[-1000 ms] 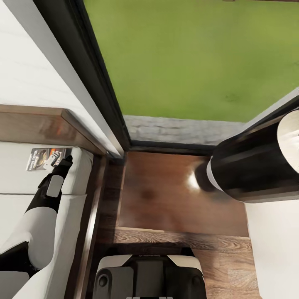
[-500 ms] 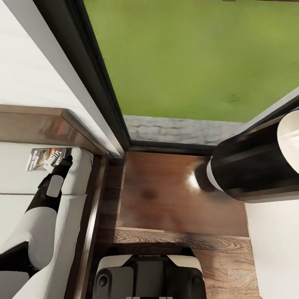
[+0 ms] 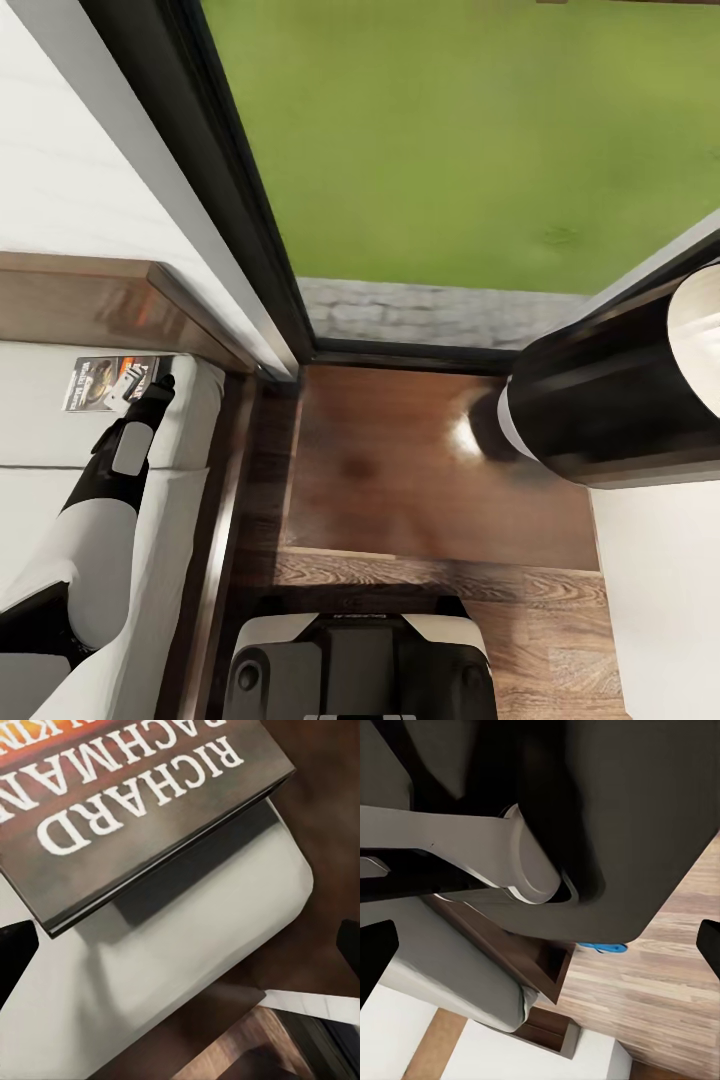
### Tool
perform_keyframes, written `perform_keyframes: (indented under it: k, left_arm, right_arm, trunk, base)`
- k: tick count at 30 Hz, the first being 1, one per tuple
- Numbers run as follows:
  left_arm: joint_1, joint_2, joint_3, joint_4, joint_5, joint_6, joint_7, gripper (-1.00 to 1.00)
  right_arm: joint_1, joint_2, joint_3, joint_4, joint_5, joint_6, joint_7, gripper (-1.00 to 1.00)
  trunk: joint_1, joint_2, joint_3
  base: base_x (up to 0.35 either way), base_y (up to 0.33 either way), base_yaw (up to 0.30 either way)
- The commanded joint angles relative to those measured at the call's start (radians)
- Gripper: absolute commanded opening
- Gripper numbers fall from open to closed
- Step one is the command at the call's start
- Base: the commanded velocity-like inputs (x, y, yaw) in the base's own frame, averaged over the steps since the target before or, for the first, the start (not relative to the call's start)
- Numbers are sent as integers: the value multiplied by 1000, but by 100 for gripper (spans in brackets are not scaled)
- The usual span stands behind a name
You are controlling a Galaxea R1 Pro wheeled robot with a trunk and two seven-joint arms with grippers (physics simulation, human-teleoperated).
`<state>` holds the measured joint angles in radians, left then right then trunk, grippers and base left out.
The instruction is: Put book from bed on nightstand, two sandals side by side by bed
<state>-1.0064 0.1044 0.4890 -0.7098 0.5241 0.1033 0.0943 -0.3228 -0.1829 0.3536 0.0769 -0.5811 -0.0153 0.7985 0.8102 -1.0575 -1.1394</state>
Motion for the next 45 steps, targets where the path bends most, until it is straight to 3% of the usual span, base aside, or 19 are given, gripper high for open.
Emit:
perform_keyframes:
  k: [1, 14, 31, 35, 41, 44, 45]
  left_arm:
    - [0, 0, 0, -2, 10, 6, 4, 100]
    - [2, 0, 0, -2, 7, 6, 4, 100]
    - [2, 1, 0, -2, 8, 7, 4, 100]
    - [2, 5, 2, -3, 6, 7, 5, 100]
    - [2, 58, 3, -4, 9, 13, 8, 100]
    - [2, 102, 3, -4, 12, 23, 9, 100]
    - [2, 126, 3, -5, 13, 59, 9, 100]
  right_arm:
    - [-1, 0, 8, 3, -10, -2, 5, 100]
    - [-1, 0, 8, 3, -10, -2, 5, 100]
    - [-1, 0, 8, 4, -10, -2, 5, 100]
    - [-1, 0, 8, 4, -10, -2, 5, 100]
    - [-1, 0, 8, 4, -10, -2, 5, 100]
    - [-1, 0, 8, 4, -10, -2, 5, 100]
    - [-2, 0, 8, 4, -10, -2, 5, 100]
  trunk:
    - [0, 0, 0]
    - [0, 0, 0]
    - [-65, 119, 53]
    - [-65, 119, 53]
    - [-65, 119, 53]
    - [-65, 119, 53]
    - [-65, 119, 53]
  base:
    - [0, 0, 0]
    - [0, 0, 0]
    - [0, 0, 0]
    - [0, 0, 0]
    - [0, 0, 0]
    - [0, 0, 0]
    - [0, 0, 0]
